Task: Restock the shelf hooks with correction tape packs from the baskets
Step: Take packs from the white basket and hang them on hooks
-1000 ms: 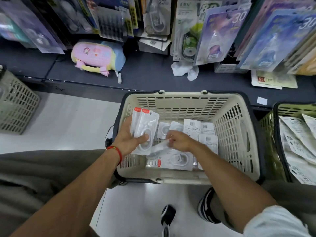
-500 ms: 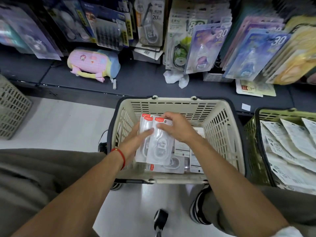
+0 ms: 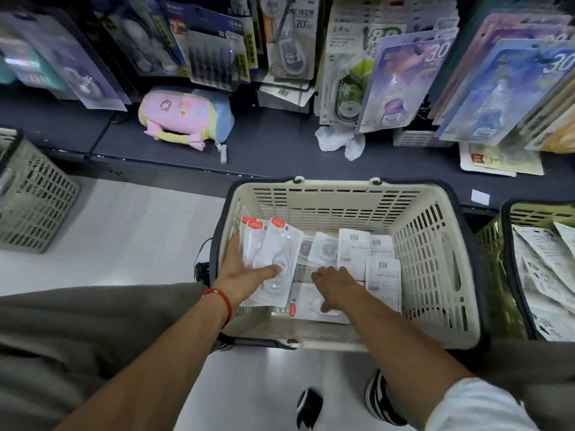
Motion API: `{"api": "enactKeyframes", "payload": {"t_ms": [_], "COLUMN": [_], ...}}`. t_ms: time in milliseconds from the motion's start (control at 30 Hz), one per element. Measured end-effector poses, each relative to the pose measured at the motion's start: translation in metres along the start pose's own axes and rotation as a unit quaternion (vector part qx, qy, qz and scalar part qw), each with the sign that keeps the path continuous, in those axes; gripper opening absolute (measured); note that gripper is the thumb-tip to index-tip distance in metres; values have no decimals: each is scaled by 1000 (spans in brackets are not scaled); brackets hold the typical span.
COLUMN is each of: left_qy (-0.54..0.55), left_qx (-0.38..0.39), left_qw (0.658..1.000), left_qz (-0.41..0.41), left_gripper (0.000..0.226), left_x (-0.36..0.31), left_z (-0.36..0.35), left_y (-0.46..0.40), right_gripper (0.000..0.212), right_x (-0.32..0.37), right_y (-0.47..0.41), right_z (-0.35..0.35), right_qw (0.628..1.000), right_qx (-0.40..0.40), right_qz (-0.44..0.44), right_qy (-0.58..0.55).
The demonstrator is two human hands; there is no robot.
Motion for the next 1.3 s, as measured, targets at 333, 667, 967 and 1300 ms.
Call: {"api": "enactKeyframes", "payload": {"t_ms": [333,667,967,1300], "left_qy": [120,397,363,296], "left_qx": [-21,138,269,280], "left_qw": [992,907,873,866], "left_qz": [-8,-39,-181,-289], "left_gripper": [82,59,57,67], "left_x": [-15,-105,-262,-346], "left_z": [3,-27,-44,-33], "left_y": [2,25,50,32], "right_gripper": [53,39,40,41], "right_x": [-31,-52,-62,-104], "right_y": [34,164,250,288], "right_z": [41,200,294,327], "right_qw": [897,667,661,528], "right_qx": [-116,-157,-512,-614], "right_qz": [-59,125,19,26], "right_qy": [-423,-718,-549,-586]}}
Point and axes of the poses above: each hand's wrist, its own y-axis away from the middle knuckle, its own z-axis out of the back of the hand, x = y × z, the point moved 1 cm from there along -y, towards the middle knuckle, and after that the axes turned 1 degree about -x, right-handed, at the moved point
